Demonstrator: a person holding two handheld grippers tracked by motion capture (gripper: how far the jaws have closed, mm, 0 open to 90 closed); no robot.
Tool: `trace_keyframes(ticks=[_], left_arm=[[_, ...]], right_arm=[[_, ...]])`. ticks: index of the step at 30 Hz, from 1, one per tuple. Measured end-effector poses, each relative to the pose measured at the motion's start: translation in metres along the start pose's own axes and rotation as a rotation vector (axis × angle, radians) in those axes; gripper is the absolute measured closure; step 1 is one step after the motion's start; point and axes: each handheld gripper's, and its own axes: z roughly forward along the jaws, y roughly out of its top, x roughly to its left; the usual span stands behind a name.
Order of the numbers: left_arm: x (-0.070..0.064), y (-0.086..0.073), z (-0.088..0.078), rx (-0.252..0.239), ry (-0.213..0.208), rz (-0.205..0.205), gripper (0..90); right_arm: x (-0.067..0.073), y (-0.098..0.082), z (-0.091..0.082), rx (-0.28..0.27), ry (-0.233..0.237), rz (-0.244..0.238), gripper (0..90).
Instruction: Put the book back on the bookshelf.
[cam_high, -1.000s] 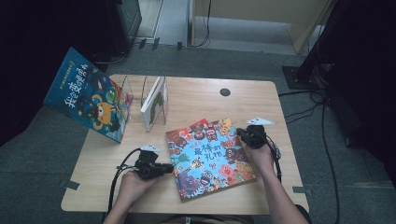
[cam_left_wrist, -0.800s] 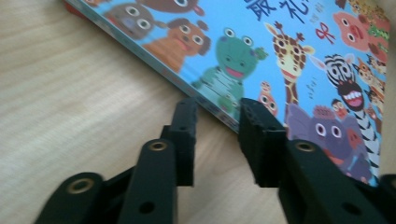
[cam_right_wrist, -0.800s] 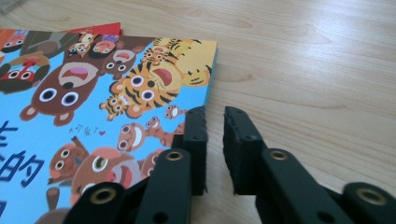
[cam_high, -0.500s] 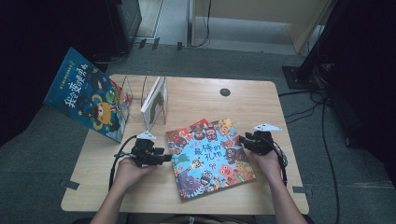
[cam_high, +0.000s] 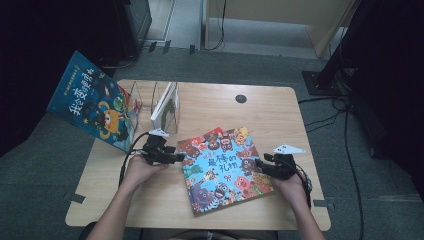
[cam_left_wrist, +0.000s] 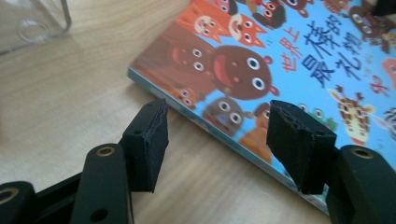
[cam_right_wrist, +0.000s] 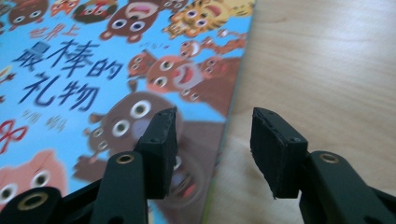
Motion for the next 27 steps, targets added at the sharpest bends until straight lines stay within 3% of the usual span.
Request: trace_keyframes(ticks=[9, 20, 27], left_arm=[[0.012, 0.016, 0.010, 0.021, -0.002, 0.005, 39.0], [0.019, 0.026, 0.014, -0.004, 0.004, 0.015, 37.7], [0.018, 0.029, 0.023, 0.028, 0.028, 0.031, 37.5]], right_arm=[[0.018, -0.014, -0.010, 0.007, 0.030, -0.021, 47.8], [0.025, -0.035, -0.027, 0.007, 0.054, -0.007, 37.4], [0.030, -0.045, -0.037, 0.012, 0.057, 0.007, 35.1]])
